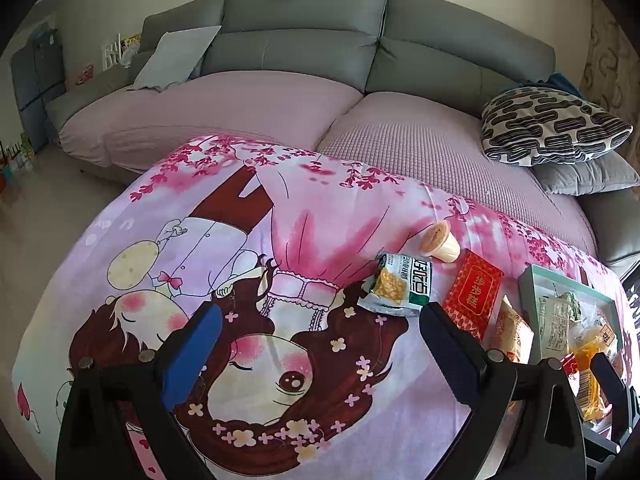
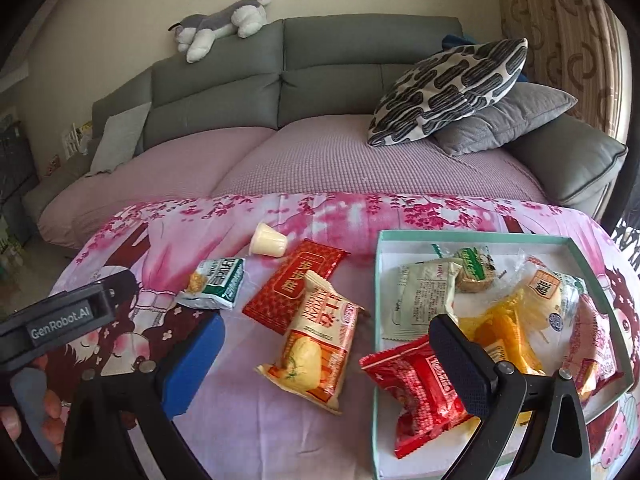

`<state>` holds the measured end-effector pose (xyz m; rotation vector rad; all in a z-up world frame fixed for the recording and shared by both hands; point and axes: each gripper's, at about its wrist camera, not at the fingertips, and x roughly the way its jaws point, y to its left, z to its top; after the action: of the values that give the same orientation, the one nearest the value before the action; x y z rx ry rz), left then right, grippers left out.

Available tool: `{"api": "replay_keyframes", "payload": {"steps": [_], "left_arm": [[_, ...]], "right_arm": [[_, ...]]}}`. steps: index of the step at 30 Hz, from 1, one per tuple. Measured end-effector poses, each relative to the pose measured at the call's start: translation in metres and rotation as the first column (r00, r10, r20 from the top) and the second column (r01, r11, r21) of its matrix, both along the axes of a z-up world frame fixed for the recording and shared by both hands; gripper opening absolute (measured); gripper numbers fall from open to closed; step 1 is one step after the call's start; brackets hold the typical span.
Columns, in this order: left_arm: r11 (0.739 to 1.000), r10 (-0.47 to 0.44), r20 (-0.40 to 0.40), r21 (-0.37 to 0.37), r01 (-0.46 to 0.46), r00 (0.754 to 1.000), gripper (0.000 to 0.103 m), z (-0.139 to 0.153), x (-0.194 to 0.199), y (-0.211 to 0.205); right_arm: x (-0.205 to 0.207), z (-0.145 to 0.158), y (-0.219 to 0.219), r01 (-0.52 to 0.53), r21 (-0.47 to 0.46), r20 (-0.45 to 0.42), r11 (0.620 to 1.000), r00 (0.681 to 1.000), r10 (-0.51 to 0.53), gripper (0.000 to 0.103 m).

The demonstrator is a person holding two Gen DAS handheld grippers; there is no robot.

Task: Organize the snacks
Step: 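Reach right tool toward beige Dalyuan pack while left tool reaches toward green-white pack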

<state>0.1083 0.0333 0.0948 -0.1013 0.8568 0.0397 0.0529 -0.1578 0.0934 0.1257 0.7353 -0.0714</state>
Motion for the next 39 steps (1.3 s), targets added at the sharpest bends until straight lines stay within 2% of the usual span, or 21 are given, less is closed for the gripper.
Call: {"api": "replay_keyframes", "payload": {"steps": [3, 10, 13, 17, 21, 27, 31, 39], "left_arm": [[1.0, -0.001, 0.006, -0.008, 0.001, 1.0, 0.099, -0.002, 0.003, 0.003], [0.999, 0.009, 0.006, -0.053, -0.009, 1.0, 0.099, -0.007, 0.012, 0.01], [0.998, 0.013, 0.003, -0.065, -0.013, 1.0, 0.099, -0.01, 0.016, 0.011], [0.996, 0.007, -0.001, -0.088, -0.007, 1.0, 0.099, -0.014, 0.02, 0.01], [0.996, -0.003, -0.007, -0.092, 0.002, 1.0, 0.099, -0.017, 0.023, 0.005], [0.996, -0.02, -0.025, -0.083, 0.018, 0.999, 0.099, -0.019, 0.028, -0.001], [0.994, -0.042, -0.045, -0.101, 0.037, 0.998, 0.099, -0.022, 0.033, -0.006], [0.994, -0.088, -0.103, -0.08, 0.08, 0.991, 0.099, -0.037, 0.051, -0.023]], "right_arm": [[0.006, -0.002, 0.009, -0.03, 0.006, 0.002, 1.0, 1.0, 0.03, 0.102], [0.019, -0.016, 0.014, -0.075, 0.043, -0.047, 0.996, 0.996, 0.077, 0.09], [0.024, -0.022, 0.01, -0.067, 0.054, -0.075, 0.996, 0.995, 0.071, 0.083], [0.027, -0.029, -0.002, -0.025, 0.057, -0.11, 0.998, 0.993, 0.032, 0.079], [0.03, -0.035, -0.014, 0.019, 0.073, -0.14, 0.997, 0.99, -0.008, 0.074], [0.032, -0.035, -0.013, -0.011, 0.126, -0.14, 0.992, 0.99, 0.029, 0.067], [0.036, -0.038, -0.01, -0.017, 0.119, -0.162, 0.993, 0.986, 0.036, 0.063], [0.041, -0.044, -0.015, -0.007, 0.123, -0.197, 0.992, 0.98, 0.031, 0.058]]}}
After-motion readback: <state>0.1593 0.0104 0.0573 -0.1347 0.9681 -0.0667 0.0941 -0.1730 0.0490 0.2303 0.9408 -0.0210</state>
